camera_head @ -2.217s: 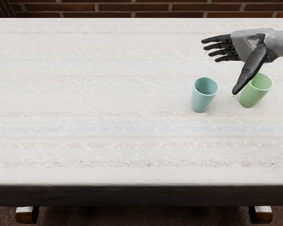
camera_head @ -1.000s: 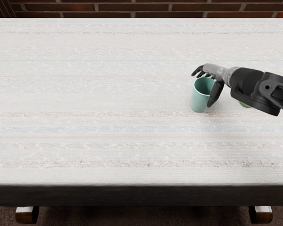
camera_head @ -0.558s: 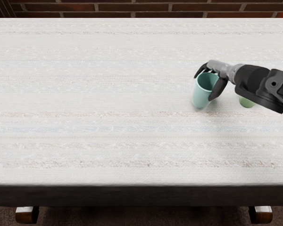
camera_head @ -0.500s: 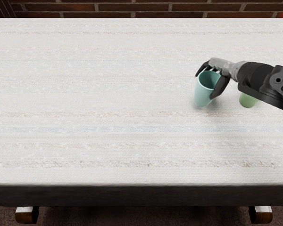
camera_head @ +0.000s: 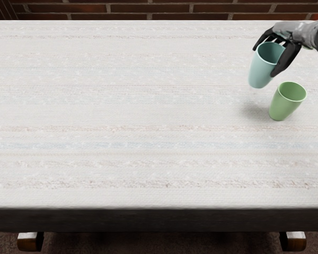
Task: Pick up cup and place in cup with right hand
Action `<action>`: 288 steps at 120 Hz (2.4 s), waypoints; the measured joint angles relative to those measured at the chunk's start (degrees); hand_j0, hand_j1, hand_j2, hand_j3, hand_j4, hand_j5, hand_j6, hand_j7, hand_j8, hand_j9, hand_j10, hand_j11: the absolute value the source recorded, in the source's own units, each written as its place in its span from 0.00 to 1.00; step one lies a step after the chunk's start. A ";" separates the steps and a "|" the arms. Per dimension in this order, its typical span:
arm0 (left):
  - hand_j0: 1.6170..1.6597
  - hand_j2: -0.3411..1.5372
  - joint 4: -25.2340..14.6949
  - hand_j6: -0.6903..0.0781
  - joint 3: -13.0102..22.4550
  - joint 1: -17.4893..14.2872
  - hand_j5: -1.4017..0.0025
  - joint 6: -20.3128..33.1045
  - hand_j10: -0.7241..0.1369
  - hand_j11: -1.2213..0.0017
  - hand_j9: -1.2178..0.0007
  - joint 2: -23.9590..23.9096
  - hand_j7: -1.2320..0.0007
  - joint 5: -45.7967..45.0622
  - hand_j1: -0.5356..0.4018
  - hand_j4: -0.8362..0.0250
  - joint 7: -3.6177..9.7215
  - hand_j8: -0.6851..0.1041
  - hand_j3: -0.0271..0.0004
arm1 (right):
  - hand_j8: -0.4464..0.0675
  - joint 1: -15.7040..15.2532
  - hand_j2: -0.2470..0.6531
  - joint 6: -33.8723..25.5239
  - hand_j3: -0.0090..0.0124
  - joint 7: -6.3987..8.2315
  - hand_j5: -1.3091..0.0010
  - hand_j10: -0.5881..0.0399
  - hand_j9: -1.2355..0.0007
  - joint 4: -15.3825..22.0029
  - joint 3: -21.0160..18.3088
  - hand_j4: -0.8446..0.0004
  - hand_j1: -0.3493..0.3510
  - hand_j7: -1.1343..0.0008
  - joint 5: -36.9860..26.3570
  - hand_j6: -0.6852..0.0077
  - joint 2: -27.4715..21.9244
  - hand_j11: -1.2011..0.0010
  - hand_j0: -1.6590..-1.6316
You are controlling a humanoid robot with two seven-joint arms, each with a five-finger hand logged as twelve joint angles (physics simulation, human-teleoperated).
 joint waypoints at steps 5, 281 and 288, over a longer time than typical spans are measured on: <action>0.96 0.18 0.00 0.90 0.00 0.00 1.00 0.00 0.84 1.00 1.00 0.00 1.00 0.00 0.94 0.97 0.00 0.87 0.99 | 0.31 0.78 0.11 0.63 0.44 0.00 0.53 0.26 0.51 -0.41 -0.01 0.48 0.53 0.48 0.43 0.52 -0.54 0.50 0.22; 0.96 0.18 0.00 0.90 0.00 0.00 1.00 0.00 0.84 1.00 1.00 0.00 1.00 -0.01 0.94 0.97 0.00 0.87 0.98 | 0.66 -2.44 0.25 1.78 0.42 0.00 0.89 0.76 0.89 4.80 -0.24 0.87 0.17 0.88 5.32 0.83 -9.31 0.89 0.04; 0.96 0.18 0.00 0.90 0.00 0.00 1.00 0.00 0.84 1.00 1.00 0.00 1.00 0.00 0.94 0.97 0.00 0.87 0.98 | 0.69 -2.30 0.26 2.04 0.42 0.00 0.91 0.79 0.91 6.13 -0.15 0.89 0.14 0.90 7.24 0.86 -9.24 0.91 0.04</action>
